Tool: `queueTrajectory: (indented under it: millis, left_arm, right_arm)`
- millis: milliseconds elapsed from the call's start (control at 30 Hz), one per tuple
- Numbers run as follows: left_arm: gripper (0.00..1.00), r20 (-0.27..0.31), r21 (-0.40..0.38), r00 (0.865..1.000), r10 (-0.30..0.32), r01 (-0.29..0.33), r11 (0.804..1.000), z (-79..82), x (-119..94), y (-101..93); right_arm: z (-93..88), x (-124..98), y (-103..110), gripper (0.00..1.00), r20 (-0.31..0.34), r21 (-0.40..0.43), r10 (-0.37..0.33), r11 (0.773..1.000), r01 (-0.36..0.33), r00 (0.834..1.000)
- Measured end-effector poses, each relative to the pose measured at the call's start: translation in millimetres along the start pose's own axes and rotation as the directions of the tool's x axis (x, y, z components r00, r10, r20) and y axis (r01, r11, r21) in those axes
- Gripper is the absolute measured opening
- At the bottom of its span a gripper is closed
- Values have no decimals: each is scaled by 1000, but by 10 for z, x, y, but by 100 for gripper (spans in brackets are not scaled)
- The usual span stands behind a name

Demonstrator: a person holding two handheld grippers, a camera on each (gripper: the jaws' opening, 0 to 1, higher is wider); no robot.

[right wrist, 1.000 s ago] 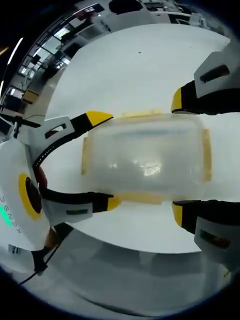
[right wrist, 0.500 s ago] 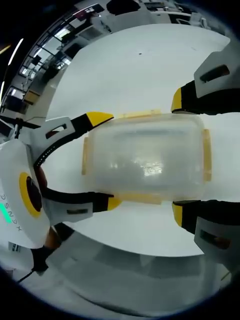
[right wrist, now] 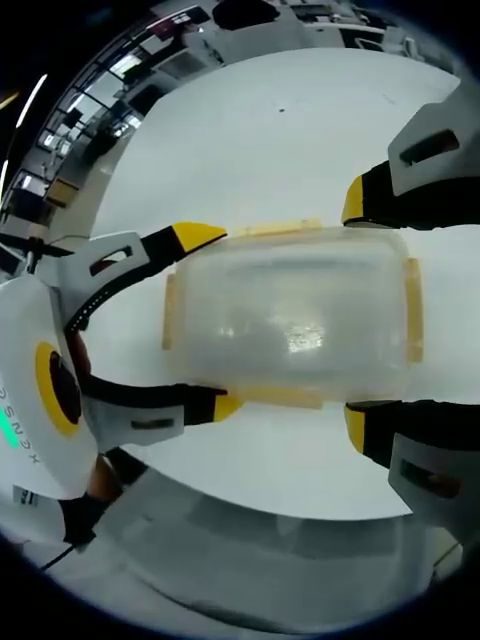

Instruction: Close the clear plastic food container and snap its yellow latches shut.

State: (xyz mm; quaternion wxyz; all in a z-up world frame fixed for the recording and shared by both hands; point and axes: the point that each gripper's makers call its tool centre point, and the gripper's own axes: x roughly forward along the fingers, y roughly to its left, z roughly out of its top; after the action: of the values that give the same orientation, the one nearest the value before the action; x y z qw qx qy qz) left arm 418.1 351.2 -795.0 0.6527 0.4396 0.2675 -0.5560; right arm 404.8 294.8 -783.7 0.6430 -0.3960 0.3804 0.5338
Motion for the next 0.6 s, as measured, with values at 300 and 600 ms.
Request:
queueTrajectory:
  millis: [300,600]
  left_arm:
    - [76,-6,6,1000,-3,3,1000,-5,25,69]
    - [76,-9,11,1000,1,-1,1000,-14,58,144]
  right_arm:
    - [0,4,-68,69,4,5,-4,1000,4,1000]
    - [-2,14,-143,69,9,10,-6,1000,6,1000]
